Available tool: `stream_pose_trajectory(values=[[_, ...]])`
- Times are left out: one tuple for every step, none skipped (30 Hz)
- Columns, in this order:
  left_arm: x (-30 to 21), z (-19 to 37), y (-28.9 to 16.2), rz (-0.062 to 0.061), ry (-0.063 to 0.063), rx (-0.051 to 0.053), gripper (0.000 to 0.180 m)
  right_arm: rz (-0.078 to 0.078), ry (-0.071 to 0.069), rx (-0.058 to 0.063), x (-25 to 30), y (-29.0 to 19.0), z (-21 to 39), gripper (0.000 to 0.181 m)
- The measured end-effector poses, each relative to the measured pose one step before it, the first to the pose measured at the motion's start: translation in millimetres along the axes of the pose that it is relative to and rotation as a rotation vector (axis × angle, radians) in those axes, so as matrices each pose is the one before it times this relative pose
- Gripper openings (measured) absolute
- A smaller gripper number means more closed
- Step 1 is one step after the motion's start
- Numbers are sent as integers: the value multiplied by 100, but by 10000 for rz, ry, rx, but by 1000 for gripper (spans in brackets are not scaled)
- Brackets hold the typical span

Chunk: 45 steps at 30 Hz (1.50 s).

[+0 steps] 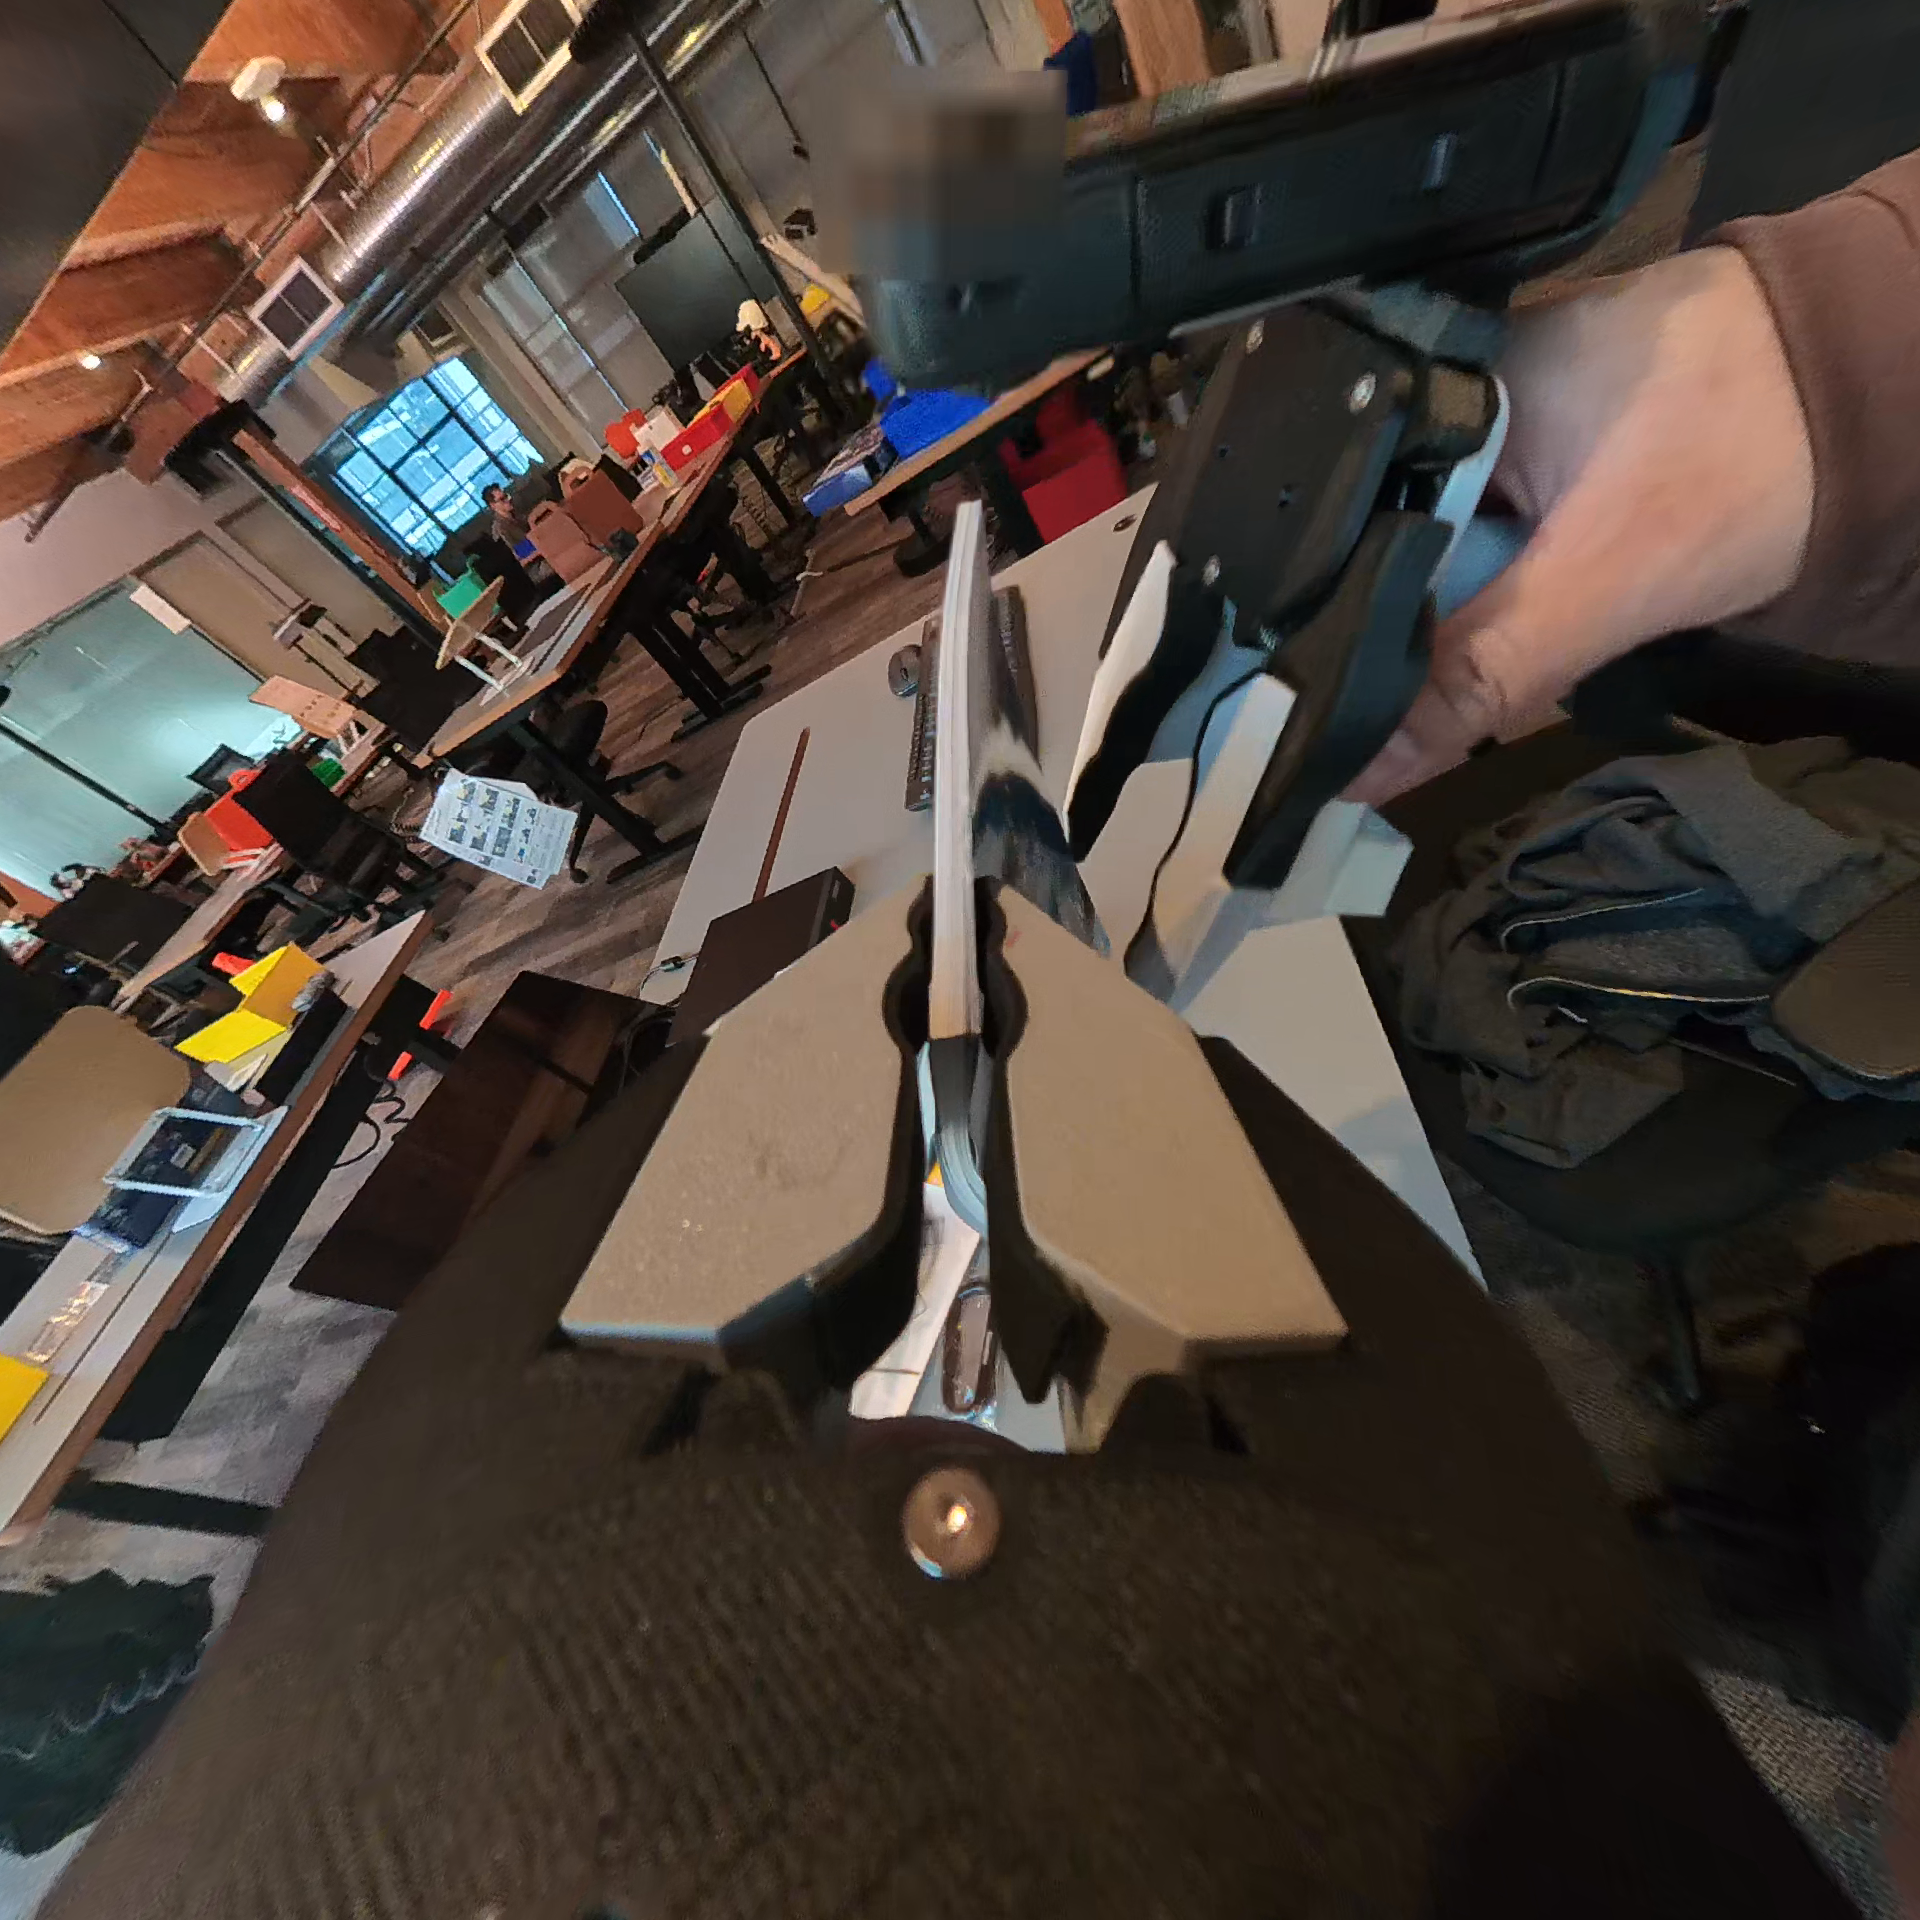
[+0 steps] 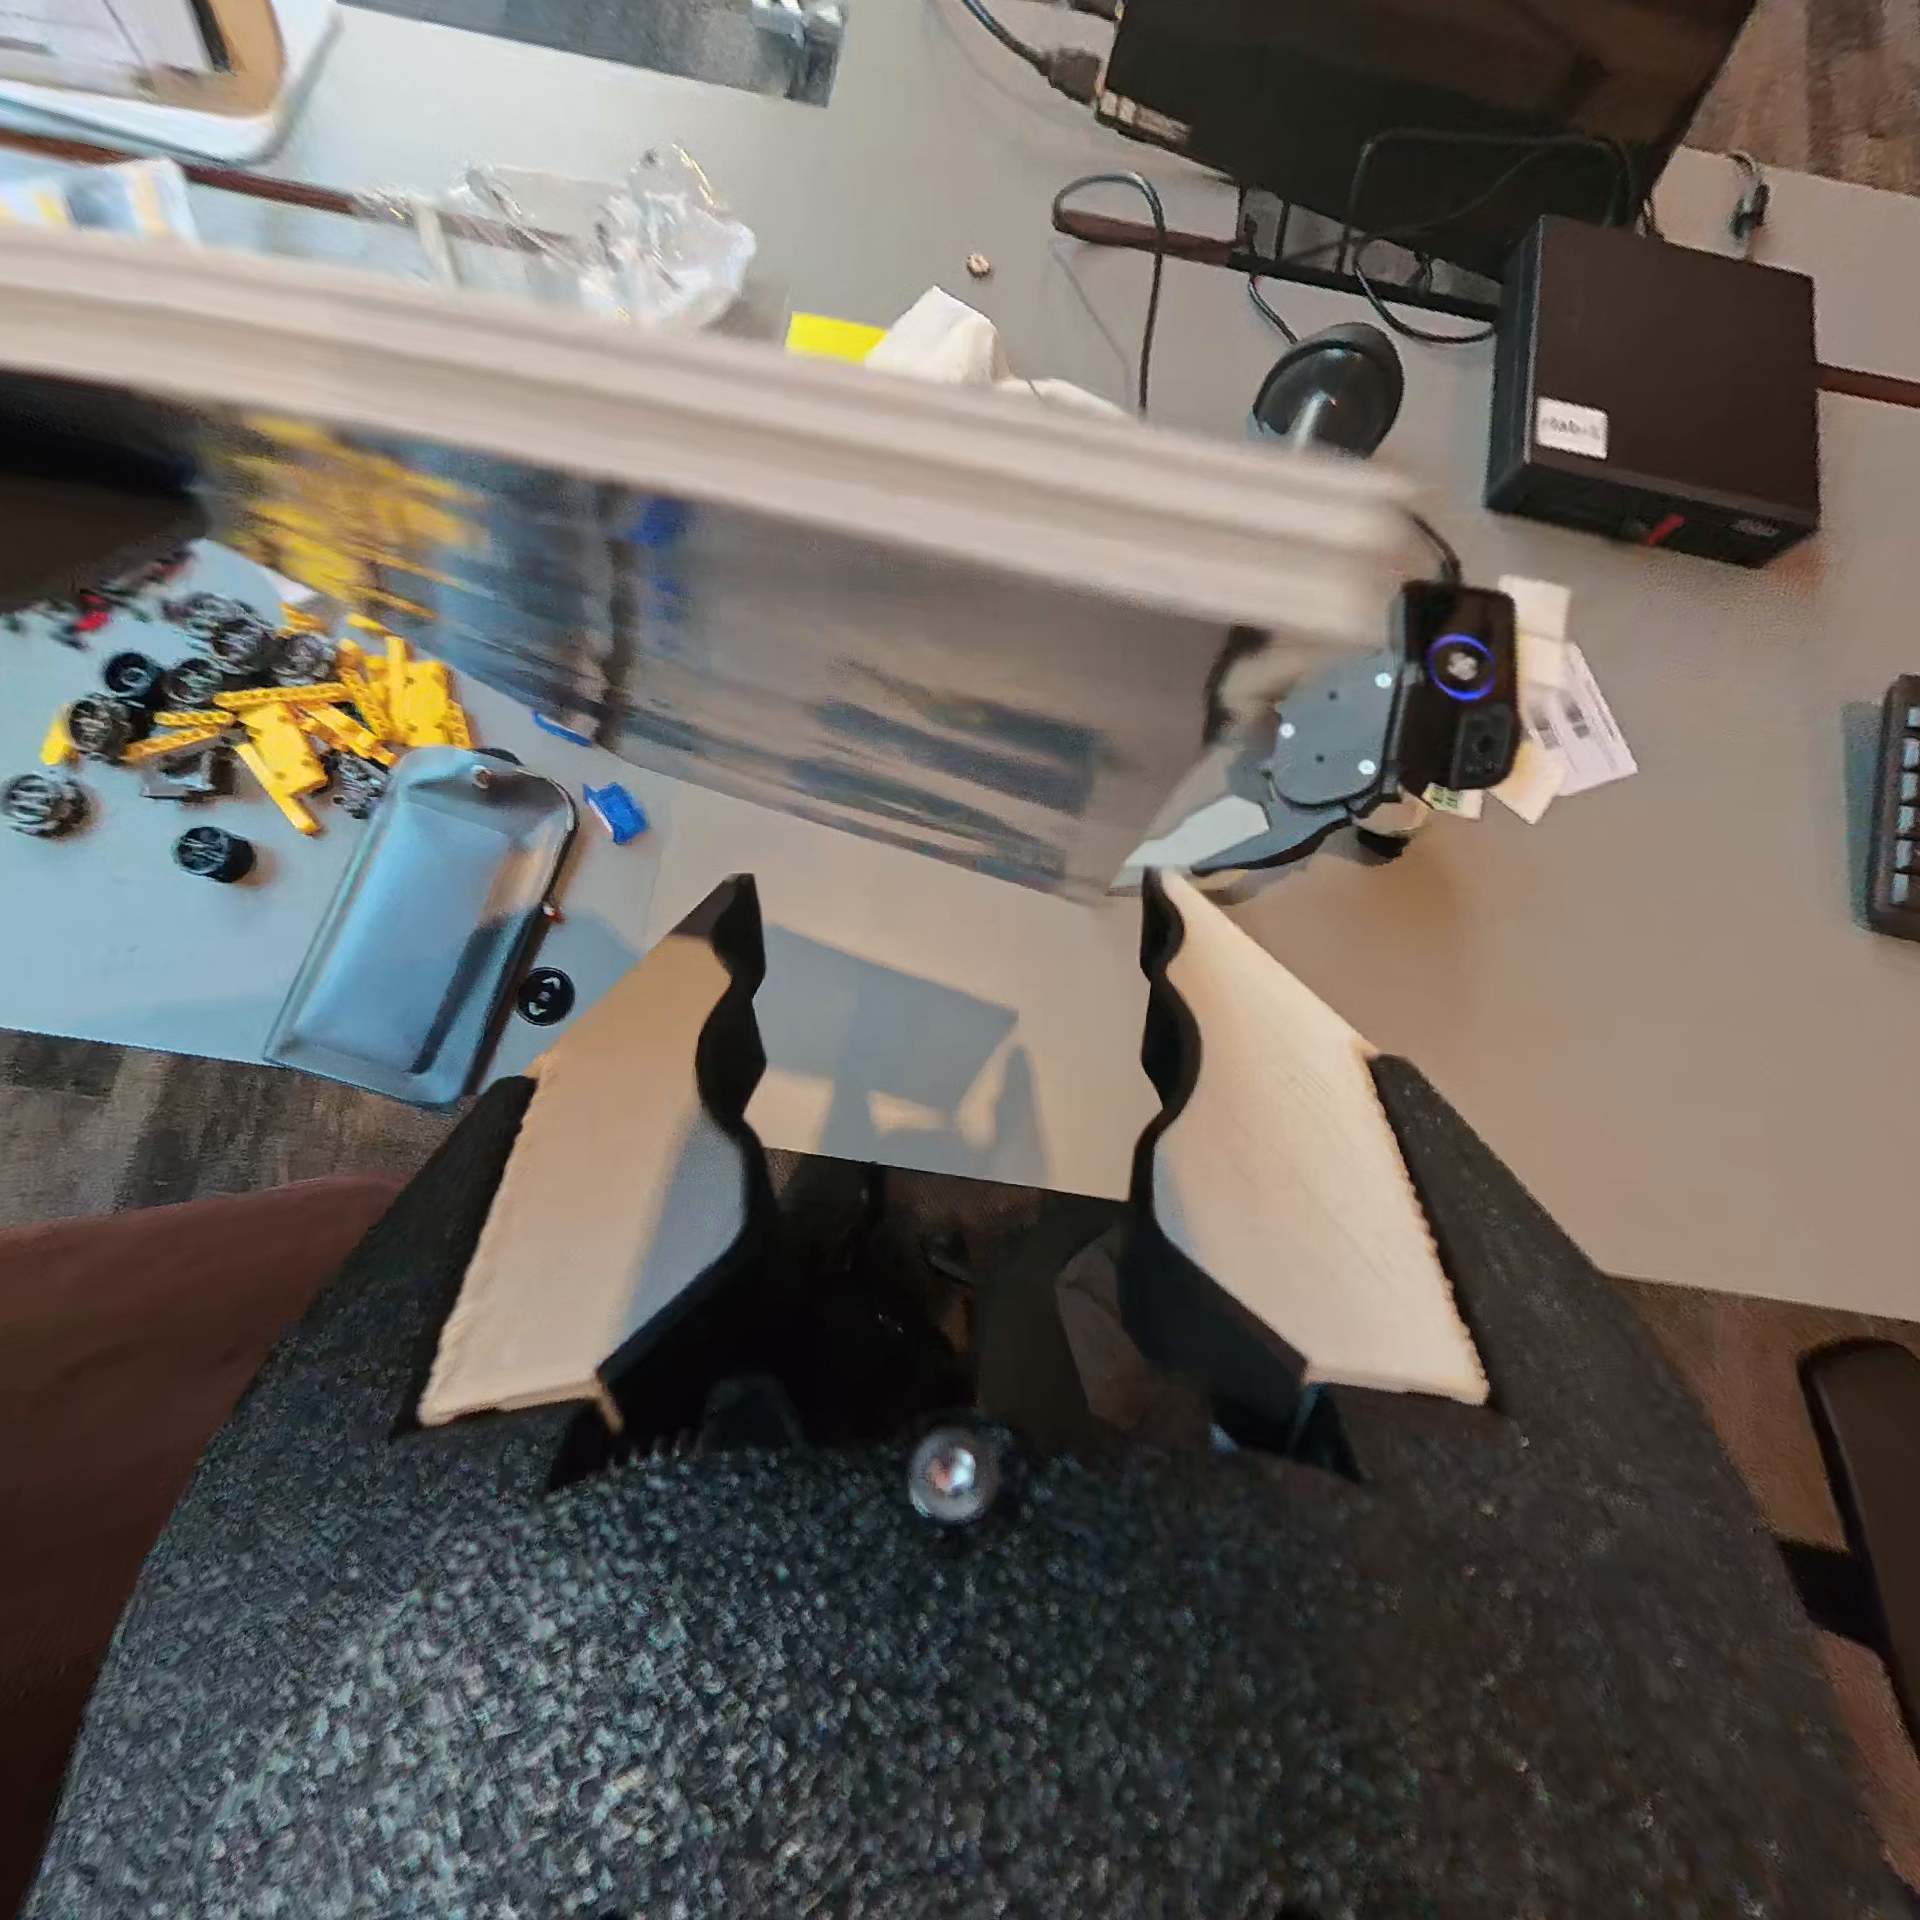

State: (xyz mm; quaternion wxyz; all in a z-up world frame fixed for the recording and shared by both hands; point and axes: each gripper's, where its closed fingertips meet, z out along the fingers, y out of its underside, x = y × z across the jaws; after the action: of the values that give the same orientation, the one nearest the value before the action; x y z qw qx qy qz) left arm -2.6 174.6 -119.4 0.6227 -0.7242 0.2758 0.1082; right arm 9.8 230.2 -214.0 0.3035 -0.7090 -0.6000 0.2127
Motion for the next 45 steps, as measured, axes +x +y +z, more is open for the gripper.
stream_pose_trajectory(values=[[-5, -258, 127, -61, 142, 103, 3, 77, -375, 332, -198, -328, -424, 72], [85, -314, 114, -74, 245, 149, 3, 148, -532, 478, -254, -551, -519, 73], [154, -415, -4, -68, 297, 283, 3, 190, -538, 582, -94, -736, -649, 74], [193, -509, -113, -95, 343, 335, 3, 53, -603, 673, -118, -957, -794, 74], [109, -552, -169, -193, 306, 310, 3, -221, -683, 700, -290, -999, -893, 74], [-133, -558, -218, -314, 168, 254, 3, -339, -608, 663, -295, -906, -819, 71], [-296, -573, -319, -304, 44, 235, 3, -322, -876, 476, -875, -635, -622, 69], [-299, -593, -527, -248, 29, 279, 4, -283, -1148, 286, -1454, -299, -419, 67], [-142, -572, -739, -235, 92, 333, 4, -184, -604, 147, -685, -3, -121, 63], [-64, -494, -858, -189, 97, 336, 3, -87, -361, -12, -365, 251, 113, 64], [43, -386, -823, -111, 115, 274, 3, -72, -523, -78, -704, 299, 210, 62], [125, -276, -741, -26, 117, 211, 4, -15, -243, -9, -278, 147, 270, 55], [232, -193, -711, -28, 173, 216, 4, 44, -34, 77, 25, -36, 269, 50], [231, -125, -619, -44, 175, 210, 4, -13, -387, 163, -596, -248, 199, 43], [152, -67, -376, -53, 145, 149, 4, -91, -390, 194, -666, -381, 75, 25], [32, -62, -63, -81, 111, 50, 4, -188, -241, 96, -449, -244, 25, 6], [-77, -123, 132, -183, 106, 11, 4, -178, -104, -135, -207, 49, 55, 4], [-353, -161, 449, -304, 7, -147, 4, -171, 19, -241, -13, 168, 44, 3], [-358, -164, 739, -373, 85, -328, 4, -180, 202, -351, 252, 323, 48, 3], [-189, -112, 960, -426, 219, -534, 4, -230, 244, -404, 315, 433, 13, 3], [-48, -2, 872, -366, 268, -595, 14, -277, 177, -369, 187, 394, -28, 3], [6, 104, 621, -282, 230, -567, 31, -259, 101, -375, 78, 423, 8, 3], [28, 205, 395, -111, 167, -516, 42, -221, 60, -401, 25, 433, 74, 3], [-1, 279, 181, 36, 88, -426, 51, -152, -27, -295, -128, 263, 118, 3], [38, 391, 12, 98, 77, -305, 56, -90, -38, -182, -139, 97, 152, 3], [181, 535, -49, 133, 141, -253, 56, -93, -12, -136, -111, 53, 178, 3], [307, 666, 110, 203, 185, -287, 50, -131, 28, -175, -57, 131, 175, 3], [49, 783, 424, 239, 13, -404, 35, -145, 35, -164, -35, 143, 142, 3], [-258, 841, 761, 187, -165, -519, 25, -91, 0, -87, -76, 67, 85, 3], [-85, 806, 908, 118, -32, -470, 22, -29, 7, -5, -8, 9, -29, 3], [22, 664, 770, -55, 75, -259, 25, 5, 26, 26, 31, 21, -144, 3], [87, 471, 510, -289, 152, -2, 30, -13, 43, 59, 25, 13, -260, 3], [173, 269, 401, -370, 239, 89, 37, 3, 74, 41, 46, 40, -318, 3], [232, 78, 279, -249, 240, 176, 39, -7, 94, -7, 60, 129, -335, 3], [21, -11, 206, -119, 62, 226, 37, -34, 97, -16, 42, 149, -305, 3], [43, 16, 222, -37, 94, 186, 31, -13, 78, 19, 20, 121, -254, 3], [91, 59, 155, -37, 166, 179, 21, 32, 25, 55, -31, 83, -205, 3], [-67, 110, -97, -79, 47, 248, 7, 84, 1, 62, 8, 106, -125, 3], [-67, 165, -181, -21, -23, 168, 4, 87, 61, 14, 148, 219, -54, 3], [10, 249, -76, 161, -81, -61, 3, 101, 170, -28, 382, 325, -54, 3], [-232, 347, 68, 313, -359, -273, 3, 239, 168, -19, 469, 333, -32, 3], [-265, 400, 144, 468, -474, -402, 3, 303, 129, -33, 469, 357, 9, 3], [-369, 359, 32, 554, -561, -322, 3, 290, 178, -40, 537, 323, 57, 3], [-321, 280, -55, 352, -452, -213, 3, 361, 236, -30, 642, 219, 106, 4], [-353, 195, -61, 162, -379, -93, 3, 428, 180, -15, 527, 93, 130, 6]])
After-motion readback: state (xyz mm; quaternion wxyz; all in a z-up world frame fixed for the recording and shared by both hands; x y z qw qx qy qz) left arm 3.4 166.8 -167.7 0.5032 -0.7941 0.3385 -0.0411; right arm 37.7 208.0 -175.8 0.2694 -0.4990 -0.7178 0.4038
